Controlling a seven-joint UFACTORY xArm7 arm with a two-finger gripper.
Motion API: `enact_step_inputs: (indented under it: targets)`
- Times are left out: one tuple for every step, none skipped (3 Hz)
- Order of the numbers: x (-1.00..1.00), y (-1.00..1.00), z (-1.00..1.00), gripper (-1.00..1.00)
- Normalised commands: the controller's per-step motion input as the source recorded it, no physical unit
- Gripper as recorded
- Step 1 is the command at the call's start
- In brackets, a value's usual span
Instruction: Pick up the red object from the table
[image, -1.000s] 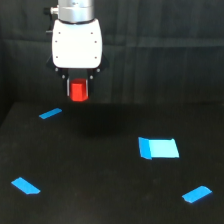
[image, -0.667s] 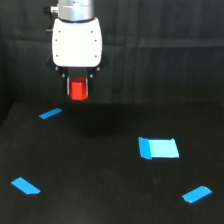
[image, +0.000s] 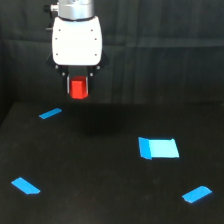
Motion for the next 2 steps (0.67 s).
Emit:
enact_step_inputs:
  targets:
    - [-0.04,-0.03,0.10,-0.94]
    - [0.00,-0.04,0.14,-0.96]
